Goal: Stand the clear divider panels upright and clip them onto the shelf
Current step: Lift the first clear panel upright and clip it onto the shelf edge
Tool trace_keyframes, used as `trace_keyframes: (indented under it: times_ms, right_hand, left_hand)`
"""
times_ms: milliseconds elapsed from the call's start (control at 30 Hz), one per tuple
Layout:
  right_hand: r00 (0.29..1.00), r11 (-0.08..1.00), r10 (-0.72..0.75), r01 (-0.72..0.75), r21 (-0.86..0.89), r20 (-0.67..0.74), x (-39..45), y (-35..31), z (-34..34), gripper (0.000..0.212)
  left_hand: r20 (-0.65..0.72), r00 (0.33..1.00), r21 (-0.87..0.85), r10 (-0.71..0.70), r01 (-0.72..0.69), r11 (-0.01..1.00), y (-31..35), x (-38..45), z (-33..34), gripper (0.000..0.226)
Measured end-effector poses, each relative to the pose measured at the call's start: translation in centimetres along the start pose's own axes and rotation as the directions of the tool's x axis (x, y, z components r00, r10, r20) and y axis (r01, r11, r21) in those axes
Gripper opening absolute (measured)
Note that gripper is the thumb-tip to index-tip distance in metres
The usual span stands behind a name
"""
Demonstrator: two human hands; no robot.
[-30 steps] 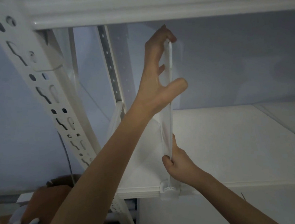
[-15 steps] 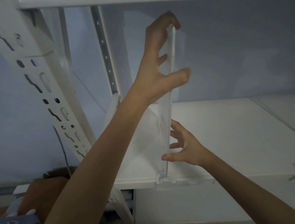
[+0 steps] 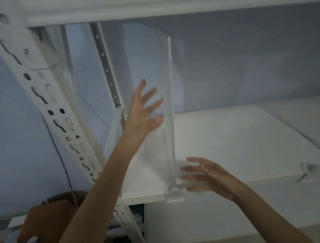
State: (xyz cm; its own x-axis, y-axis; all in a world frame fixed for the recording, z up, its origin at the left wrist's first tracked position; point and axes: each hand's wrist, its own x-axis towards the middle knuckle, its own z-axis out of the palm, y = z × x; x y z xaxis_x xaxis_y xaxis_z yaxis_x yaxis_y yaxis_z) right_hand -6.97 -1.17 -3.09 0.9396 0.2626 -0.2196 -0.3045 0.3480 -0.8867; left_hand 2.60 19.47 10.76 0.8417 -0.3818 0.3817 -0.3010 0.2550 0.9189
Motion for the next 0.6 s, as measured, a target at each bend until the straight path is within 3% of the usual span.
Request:
trace_keyframes:
  times_ms: [100,167,233,333,400,500,600]
  right_hand:
    - [0.927,0.934,0.355,-0.347,0.084,-0.117,-1.5,4.1,-0.3,0.065]
    - [0.849,0.853,0.511,-0.482,0.199,-0.135,-1.5,6.7,0.0,0.074]
    - [0.809,0.793,0.572,-0.504,0.344,-0.136,-0.8,8.5,0.8,0.083]
    - [0.81,0.732,0.566,-0.409,0.545,-0.153,1.1,9.8,2.3,0.086]
    - [0.834,0.703,0.532,-0.339,0.625,-0.146,2.2,10.2,3.3,0.082]
    - [0.864,0.684,0.481,-0.265,0.679,-0.148,3.1,10.3,4.4,0.075]
    - [0.859,0.685,0.484,-0.254,0.682,-0.167,3.3,10.1,4.6,0.065]
  left_hand:
    - [0.149,0.959,0.347,-0.243,0.179,0.921,-7.2,-6.3,-2.0,0.097]
    - [0.238,0.898,0.629,-0.371,0.148,0.763,-11.2,-9.2,-3.0,0.093]
    - [0.305,0.849,0.794,-0.432,0.024,0.608,-14.0,-10.7,-3.3,0.095]
    - [0.363,0.882,0.843,-0.3,-0.174,0.509,-16.3,-11.2,-3.8,0.094]
    - [0.348,0.926,0.83,-0.148,-0.232,0.507,-17.3,-11.1,-4.1,0.071]
    - [0.279,0.96,0.823,-0.007,-0.235,0.516,-18.4,-10.8,-4.6,0.044]
    - [0.247,0.969,0.824,0.0,-0.21,0.526,-18.5,-10.8,-4.6,0.042]
